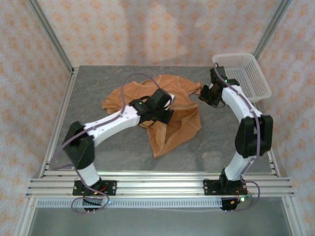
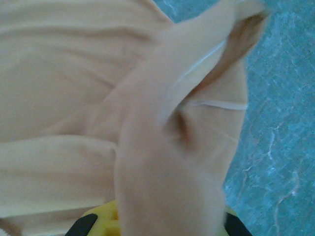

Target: Fold the inside-out t-shirt

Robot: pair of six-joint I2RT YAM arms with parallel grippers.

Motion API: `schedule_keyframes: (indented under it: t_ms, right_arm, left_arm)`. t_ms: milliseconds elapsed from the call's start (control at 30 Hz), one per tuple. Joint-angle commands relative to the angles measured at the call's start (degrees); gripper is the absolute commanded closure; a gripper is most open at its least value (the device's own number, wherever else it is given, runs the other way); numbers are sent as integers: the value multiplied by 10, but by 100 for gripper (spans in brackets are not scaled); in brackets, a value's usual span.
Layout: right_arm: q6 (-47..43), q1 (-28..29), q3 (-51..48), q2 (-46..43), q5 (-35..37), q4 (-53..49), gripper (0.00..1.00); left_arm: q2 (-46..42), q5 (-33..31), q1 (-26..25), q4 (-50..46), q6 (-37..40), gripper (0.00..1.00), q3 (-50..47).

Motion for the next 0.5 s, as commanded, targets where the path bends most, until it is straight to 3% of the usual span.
schedule_keyframes:
  t_ms: [0,100,167,267,333,467]
  right_arm:
    - [-6,0,-4,-22,-27,-35,63]
    - [17,16,-103,-110,-56,5,64]
    - [59,48,-199,-184,-77,71,73]
    - [184,125,-354,-273,-94,252,90]
    - [275,180,-435,-295,-69,386,100]
    - [355,270,-520,-270,54,573,100]
  left_arm:
    - [57,86,12,-84,-46,100,87]
    - [76,84,15,-108,-57,100,133]
    - [76,94,21,-110,-66,100,145]
    - [76,92,26,-122,-69,100,160]
    - [73,90,29,-139,-69,100,174]
    - [57,89,31,-146,-85,100,189]
